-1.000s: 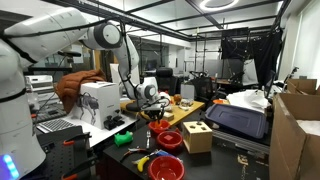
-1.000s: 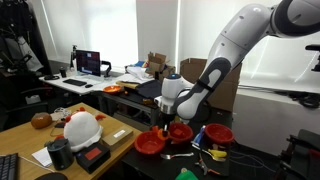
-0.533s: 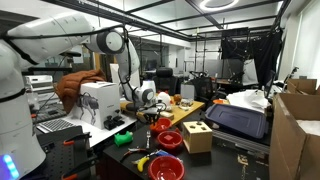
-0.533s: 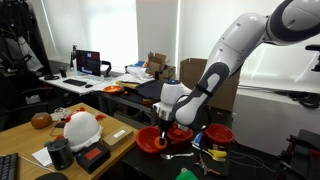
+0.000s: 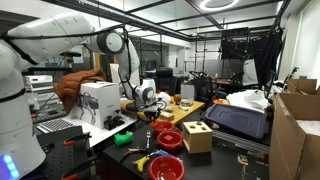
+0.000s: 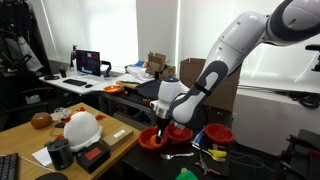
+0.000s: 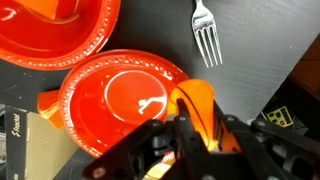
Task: Put the orange ball in the red bowl on the left.
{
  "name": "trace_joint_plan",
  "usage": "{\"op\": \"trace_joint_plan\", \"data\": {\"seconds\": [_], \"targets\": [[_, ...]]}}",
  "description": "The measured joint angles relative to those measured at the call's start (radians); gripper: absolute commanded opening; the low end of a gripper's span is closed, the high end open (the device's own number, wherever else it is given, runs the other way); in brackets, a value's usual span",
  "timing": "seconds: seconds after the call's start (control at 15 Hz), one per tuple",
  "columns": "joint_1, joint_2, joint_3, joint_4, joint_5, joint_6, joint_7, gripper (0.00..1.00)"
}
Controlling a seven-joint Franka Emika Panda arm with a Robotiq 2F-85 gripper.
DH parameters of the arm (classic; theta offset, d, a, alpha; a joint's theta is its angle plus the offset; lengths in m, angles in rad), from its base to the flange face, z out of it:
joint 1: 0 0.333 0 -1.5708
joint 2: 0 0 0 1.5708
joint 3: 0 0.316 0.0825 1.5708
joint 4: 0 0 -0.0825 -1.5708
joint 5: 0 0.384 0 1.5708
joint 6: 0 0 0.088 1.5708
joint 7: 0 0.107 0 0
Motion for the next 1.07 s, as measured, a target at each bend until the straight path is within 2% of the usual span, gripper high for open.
{"op": "trace_joint_plan", "data": {"seconds": [0.33,0.6,0.8,1.07], "targets": [[-0.019,-0.009,0.005,0.0,0.0,-0.015,-0.031,0.06],[-0.07,-0.017,0.037,-0.002,0.0,-0.038,-0.098,0.06],[-0.103,-0.019,0.056,-0.001,0.0,-0.017,-0.129,0.06],[-0.11,-0.018,0.056,-0.002,0.0,0.047,-0.136,0.06]]}}
